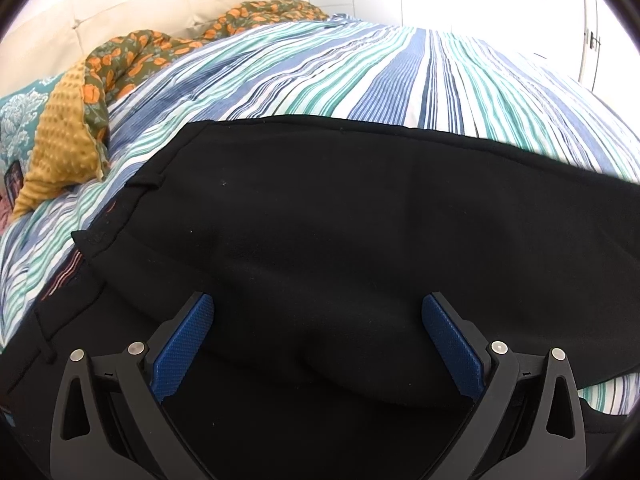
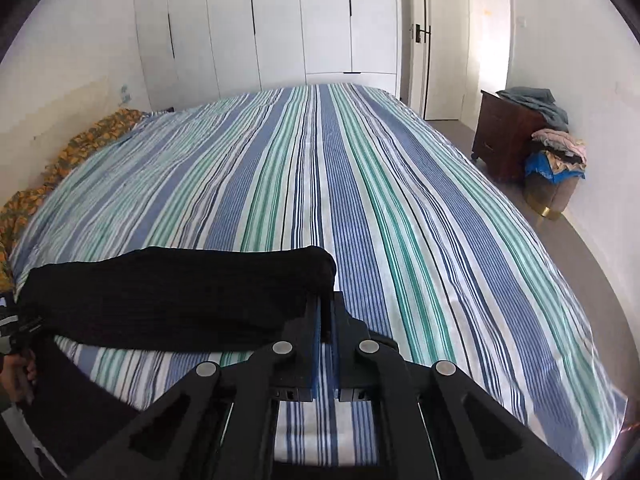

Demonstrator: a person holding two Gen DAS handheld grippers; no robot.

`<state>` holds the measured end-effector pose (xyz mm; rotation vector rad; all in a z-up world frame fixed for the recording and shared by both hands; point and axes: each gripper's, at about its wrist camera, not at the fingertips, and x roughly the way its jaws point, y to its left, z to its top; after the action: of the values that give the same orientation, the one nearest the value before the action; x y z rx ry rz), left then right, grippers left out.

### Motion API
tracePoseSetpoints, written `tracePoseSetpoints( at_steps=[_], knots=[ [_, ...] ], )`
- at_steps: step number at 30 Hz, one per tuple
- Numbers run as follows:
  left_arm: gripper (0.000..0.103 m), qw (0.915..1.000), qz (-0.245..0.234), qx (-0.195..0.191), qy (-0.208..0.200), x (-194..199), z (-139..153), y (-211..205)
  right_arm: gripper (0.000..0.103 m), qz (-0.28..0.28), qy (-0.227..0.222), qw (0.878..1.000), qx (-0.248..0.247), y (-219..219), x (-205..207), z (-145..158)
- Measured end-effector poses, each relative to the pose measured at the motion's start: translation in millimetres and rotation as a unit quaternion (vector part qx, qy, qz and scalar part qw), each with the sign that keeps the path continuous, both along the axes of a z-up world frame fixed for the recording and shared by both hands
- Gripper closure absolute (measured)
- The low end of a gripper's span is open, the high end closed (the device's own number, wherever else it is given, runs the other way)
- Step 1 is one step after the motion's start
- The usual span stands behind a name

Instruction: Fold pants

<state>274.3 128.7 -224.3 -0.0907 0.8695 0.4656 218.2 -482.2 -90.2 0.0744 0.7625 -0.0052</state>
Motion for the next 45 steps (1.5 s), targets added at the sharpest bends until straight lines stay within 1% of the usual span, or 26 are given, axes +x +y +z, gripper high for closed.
tracePoseSetpoints(
  at_steps=[2,3,4,5,6,7,8,9,10,11,12,14,16,17,18,20,21,23,26,31,35,40,45],
  knots=[
    [0.0,0.9999,0.003,0.008,0.006,1.3,1.4,-2.3,0.099,-0.035,0.014,0.999,0.026,-2.8,-51.4,-9.4],
    [0.0,0.9998,0.003,0.017,0.009,1.5,2.4,-4.1,0.099,-0.052,0.031,0.998,0.033,-4.2,-72.7,-18.1],
    [0.0,0.9997,0.003,0.023,0.009,1.7,3.0,-6.0,0.099,-0.072,0.054,0.996,0.029,-3.2,-89.8,-27.6],
    [0.0,0.9996,0.003,0.027,0.008,1.2,3.9,-6.8,0.097,-0.098,0.075,0.992,0.013,-1.2,-102.5,-36.0],
    [0.0,0.9996,0.003,0.026,0.009,0.6,4.6,-6.2,0.089,-0.121,0.09,0.989,0.003,-2.6,-114.7,-41.6],
    [0.0,0.9997,0.002,0.02,0.009,1.4,4.7,-4.7,0.065,-0.139,0.1,0.985,0.003,-4.2,-125.7,-42.5],
    [0.0,0.9999,0.002,0.01,0.01,1.7,4.5,-1.7,0.05,-0.148,0.096,0.984,0.012,-8.7,-130.9,-40.2],
    [0.0,1.0,0.002,0.001,0.008,1.3,4.8,1.0,0.025,-0.15,0.077,0.985,0.021,-5.8,-139.1,-32.9],
    [0.0,1.0,0.002,0.0,0.007,1.4,5.5,1.3,0.016,-0.149,0.051,0.987,0.03,0.9,-145.4,-25.2],
    [0.0,1.0,0.002,0.0,0.007,1.9,5.5,0.9,0.016,-0.144,0.03,0.988,0.042,9.8,-151.2,-18.8],
    [0.0,1.0,0.002,0.001,0.008,2.2,5.5,0.5,0.015,-0.128,0.024,0.99,0.06,21.6,-149.9,-17.7],
    [0.0,1.0,0.002,0.002,0.009,2.7,5.3,-0.1,0.015,-0.073,0.041,0.991,0.108,56.5,-140.0,-28.9],
    [0.0,1.0,0.002,-0.001,0.008,2.5,5.2,-0.6,0.015,-0.02,0.046,0.989,0.14,96.2,-131.1,-46.9],
    [0.0,1.0,0.002,-0.002,0.008,2.4,5.2,-0.7,0.015,0.0,0.049,0.989,0.142,114.0,-129.7,-58.7],
    [0.0,1.0,0.002,-0.002,0.008,2.4,5.4,-1.2,0.015,0.009,0.067,0.989,0.129,128.6,-123.8,-72.4],
    [0.0,1.0,0.002,-0.002,0.008,2.6,5.2,-1.0,0.015,0.01,0.135,0.986,0.096,146.4,-111.3,-104.9],
    [0.0,1.0,0.002,-0.002,0.008,2.4,5.1,-1.1,0.015,0.013,0.156,0.985,0.08,150.2,-106.9,-116.1],
    [0.0,1.0,0.002,-0.002,0.008,2.4,5.0,-1.2,0.014,0.021,0.145,0.987,0.067,150.6,-108.0,-120.5],
    [0.0,1.0,0.002,-0.003,0.008,2.1,5.1,-1.5,0.01,0.029,0.142,0.987,0.074,149.9,-112.0,-124.5],
    [0.0,1.0,0.002,-0.002,0.008,2.2,5.1,-1.5,0.006,0.036,0.135,0.989,0.042,160.0,-114.7,-126.8],
    [0.0,1.0,0.002,-0.002,0.008,2.3,5.1,-1.4,0.005,0.037,0.132,0.989,0.048,158.6,-116.0,-128.3],
    [0.0,1.0,0.002,-0.002,0.008,2.2,5.2,-1.5,0.003,0.039,0.131,0.99,0.041,158.1,-117.4,-127.5],
    [0.0,1.0,0.002,-0.002,0.008,2.2,5.2,-1.6,0.003,0.038,0.129,0.99,0.045,159.3,-116.8,-128.3]
  ],
)
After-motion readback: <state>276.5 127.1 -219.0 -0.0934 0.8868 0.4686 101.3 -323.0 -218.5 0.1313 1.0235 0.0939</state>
